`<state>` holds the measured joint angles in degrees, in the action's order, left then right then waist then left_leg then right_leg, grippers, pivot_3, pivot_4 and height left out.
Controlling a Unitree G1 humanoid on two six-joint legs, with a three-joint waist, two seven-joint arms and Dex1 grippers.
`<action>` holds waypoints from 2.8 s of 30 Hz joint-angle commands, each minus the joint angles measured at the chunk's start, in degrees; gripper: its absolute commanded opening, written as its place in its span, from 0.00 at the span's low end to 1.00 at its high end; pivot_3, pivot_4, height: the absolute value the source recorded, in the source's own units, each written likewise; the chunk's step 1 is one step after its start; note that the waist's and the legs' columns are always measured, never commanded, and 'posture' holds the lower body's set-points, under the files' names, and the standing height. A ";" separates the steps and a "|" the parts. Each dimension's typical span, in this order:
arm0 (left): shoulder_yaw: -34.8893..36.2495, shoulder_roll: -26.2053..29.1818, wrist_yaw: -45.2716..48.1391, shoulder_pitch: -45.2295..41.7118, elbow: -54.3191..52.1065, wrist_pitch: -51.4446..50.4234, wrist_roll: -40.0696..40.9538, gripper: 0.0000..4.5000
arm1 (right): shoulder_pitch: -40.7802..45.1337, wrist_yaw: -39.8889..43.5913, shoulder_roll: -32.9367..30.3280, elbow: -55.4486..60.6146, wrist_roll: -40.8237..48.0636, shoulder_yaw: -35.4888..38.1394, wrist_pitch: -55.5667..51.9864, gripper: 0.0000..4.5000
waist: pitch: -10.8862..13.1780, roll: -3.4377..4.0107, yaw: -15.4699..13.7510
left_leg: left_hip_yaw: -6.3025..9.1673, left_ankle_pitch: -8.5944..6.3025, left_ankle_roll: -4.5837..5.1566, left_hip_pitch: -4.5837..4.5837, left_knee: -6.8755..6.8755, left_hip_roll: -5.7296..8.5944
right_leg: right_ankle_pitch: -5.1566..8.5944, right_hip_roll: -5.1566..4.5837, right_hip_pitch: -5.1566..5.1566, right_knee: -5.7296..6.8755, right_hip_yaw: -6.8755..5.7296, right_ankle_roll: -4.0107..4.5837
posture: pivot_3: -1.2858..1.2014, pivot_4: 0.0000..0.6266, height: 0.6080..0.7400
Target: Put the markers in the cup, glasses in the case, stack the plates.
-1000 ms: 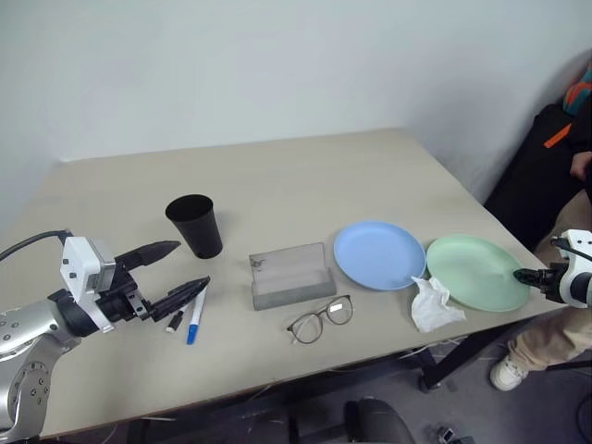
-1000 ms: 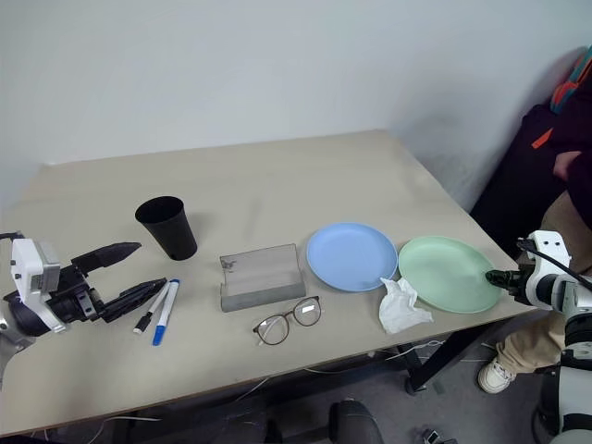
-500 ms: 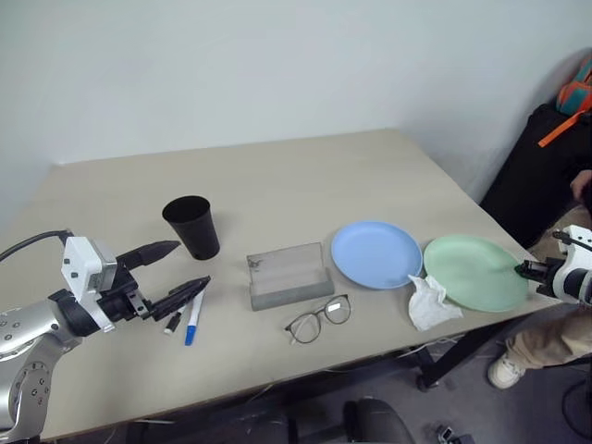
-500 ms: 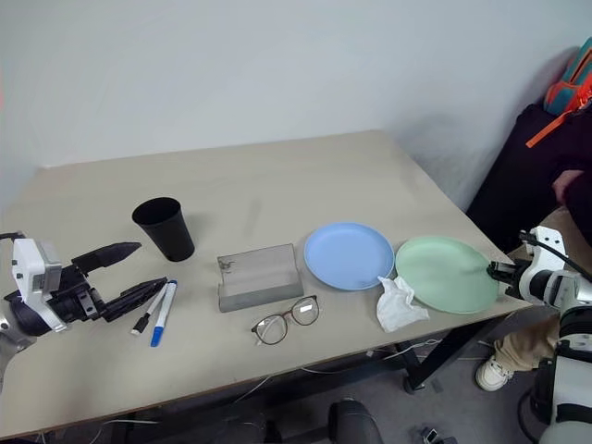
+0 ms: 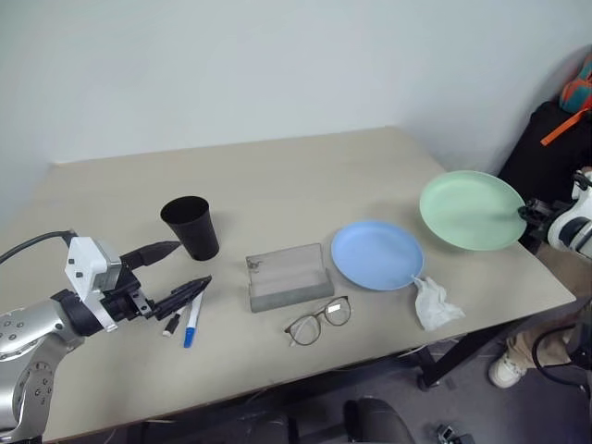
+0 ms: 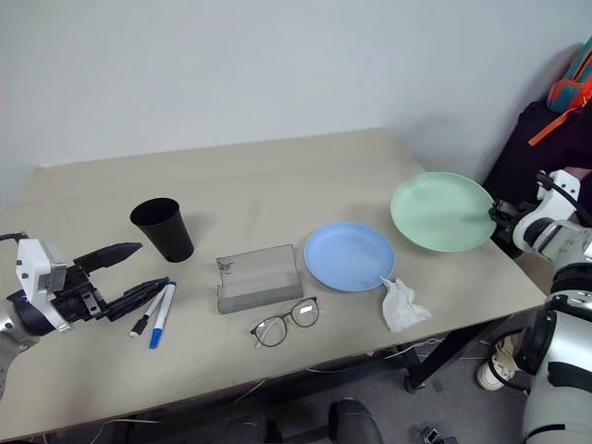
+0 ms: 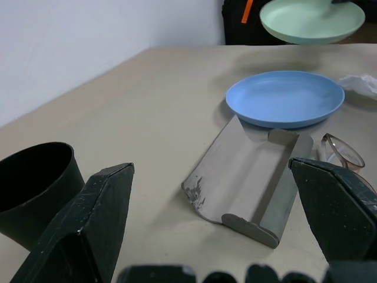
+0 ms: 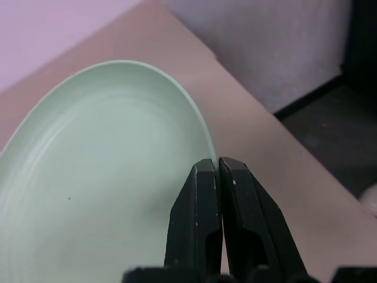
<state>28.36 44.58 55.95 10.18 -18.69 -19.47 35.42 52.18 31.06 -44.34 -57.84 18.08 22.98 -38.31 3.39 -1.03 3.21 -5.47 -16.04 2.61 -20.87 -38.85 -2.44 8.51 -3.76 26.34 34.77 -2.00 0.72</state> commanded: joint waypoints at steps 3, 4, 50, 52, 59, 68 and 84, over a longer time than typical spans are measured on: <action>0.99 0.22 -0.21 -0.51 -1.56 1.22 -0.09 1.00 | 2.97 -0.46 3.73 6.82 0.71 -2.62 -5.71 0.00 | 0.00 0.02 0.01 | 0.00 0.00 0.00 -0.01 0.08 0.00 | 0.00 0.00 0.02 0.01 0.00 0.00 | 0.52 0.00 0.99; 1.00 0.13 -0.21 -0.44 -1.59 1.26 -0.10 1.00 | 2.89 -0.80 4.68 7.98 0.66 -3.20 -7.10 0.00 | 0.00 0.02 0.01 | 0.00 0.00 0.00 -0.01 0.10 -0.01 | 0.00 0.01 0.05 0.01 0.01 0.00 | 0.52 0.00 0.99; 2.07 -0.41 0.80 2.22 -2.90 1.55 0.98 1.00 | -7.51 -2.36 16.59 30.19 1.68 -10.83 -21.54 0.00 | -0.01 0.05 -0.18 | 0.01 -0.12 -0.18 -0.15 0.10 -0.05 | -0.01 -0.03 0.09 0.00 -0.17 0.00 | 0.52 0.00 0.99; 1.96 -0.38 0.71 2.01 -2.79 1.54 0.94 1.00 | -7.67 -2.42 16.61 29.84 1.57 -10.86 -21.18 0.00 | -0.01 0.05 -0.18 | 0.01 -0.12 -0.18 -0.16 0.10 -0.05 | -0.01 -0.03 0.09 0.00 -0.18 0.00 | 0.52 0.00 0.99; 1.87 -0.32 0.39 1.89 -3.04 1.50 0.87 1.00 | -7.94 -2.81 16.90 28.83 1.39 -10.73 -19.83 0.00 | -0.01 0.04 -0.17 | 0.01 -0.12 -0.18 -0.15 0.10 -0.05 | -0.01 -0.03 0.09 -0.01 -0.18 0.00 | 0.52 0.00 0.99; 1.85 -0.18 -0.05 1.68 -3.24 1.45 0.90 1.00 | -8.20 1.54 14.57 30.81 1.37 -12.98 -17.76 0.47 | 0.00 0.05 -0.17 | 0.01 -0.12 -0.18 -0.16 0.11 -0.07 | -0.01 -0.04 0.09 -0.01 -0.18 0.00 | 0.52 0.00 0.99; 4.10 0.95 3.34 2.61 -5.12 -0.97 5.87 1.00 | -23.90 42.91 -13.47 58.28 6.40 -27.47 -10.92 0.47 | 0.05 -0.01 -0.43 | 0.05 -0.43 -0.37 -0.07 0.06 -0.08 | 0.01 -0.12 0.12 -0.10 -0.36 0.00 | 0.52 0.00 0.99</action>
<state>30.24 44.59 58.46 13.07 -21.30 -20.17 39.06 27.76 72.34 -56.94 -1.43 23.58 -5.13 -50.61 3.44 -1.04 2.77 -5.45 -16.49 2.21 -20.89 -38.85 -2.54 8.53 -3.89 26.46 34.66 -2.40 0.72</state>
